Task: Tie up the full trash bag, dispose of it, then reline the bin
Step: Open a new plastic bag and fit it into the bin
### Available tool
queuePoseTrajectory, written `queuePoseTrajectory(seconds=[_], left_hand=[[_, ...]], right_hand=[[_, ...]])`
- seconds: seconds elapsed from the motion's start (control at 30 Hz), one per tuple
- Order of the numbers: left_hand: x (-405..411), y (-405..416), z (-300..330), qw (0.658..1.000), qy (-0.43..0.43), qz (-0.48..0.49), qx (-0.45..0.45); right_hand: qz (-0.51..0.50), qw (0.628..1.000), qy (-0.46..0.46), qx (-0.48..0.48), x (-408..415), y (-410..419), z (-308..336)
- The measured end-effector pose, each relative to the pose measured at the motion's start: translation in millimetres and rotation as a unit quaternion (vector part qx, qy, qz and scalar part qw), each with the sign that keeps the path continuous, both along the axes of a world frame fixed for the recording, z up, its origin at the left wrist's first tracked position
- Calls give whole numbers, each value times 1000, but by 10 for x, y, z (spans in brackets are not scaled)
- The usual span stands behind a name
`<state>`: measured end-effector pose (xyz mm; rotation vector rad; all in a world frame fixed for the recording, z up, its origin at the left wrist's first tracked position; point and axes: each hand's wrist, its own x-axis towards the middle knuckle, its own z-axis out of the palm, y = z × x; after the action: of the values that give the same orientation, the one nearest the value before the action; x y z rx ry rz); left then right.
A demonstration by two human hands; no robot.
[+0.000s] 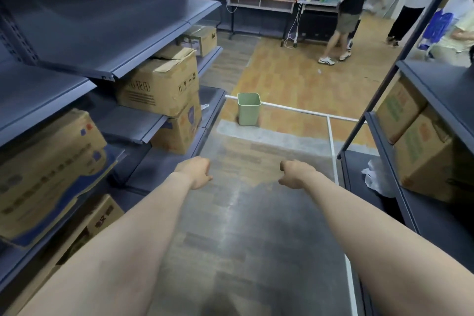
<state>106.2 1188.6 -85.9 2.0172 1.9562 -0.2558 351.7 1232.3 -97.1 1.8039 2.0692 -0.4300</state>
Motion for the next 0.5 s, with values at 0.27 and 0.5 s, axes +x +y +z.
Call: queuePoseTrajectory(seconds=[0.27,0.5], left_hand=[[27,999,-128,999,35,4,-12],[-151,2204,-199,999,23,19,-12]], right_hand=[[26,999,-2,-20,22,1100,-148],[54,998,-12,8,-212,2370,-78]])
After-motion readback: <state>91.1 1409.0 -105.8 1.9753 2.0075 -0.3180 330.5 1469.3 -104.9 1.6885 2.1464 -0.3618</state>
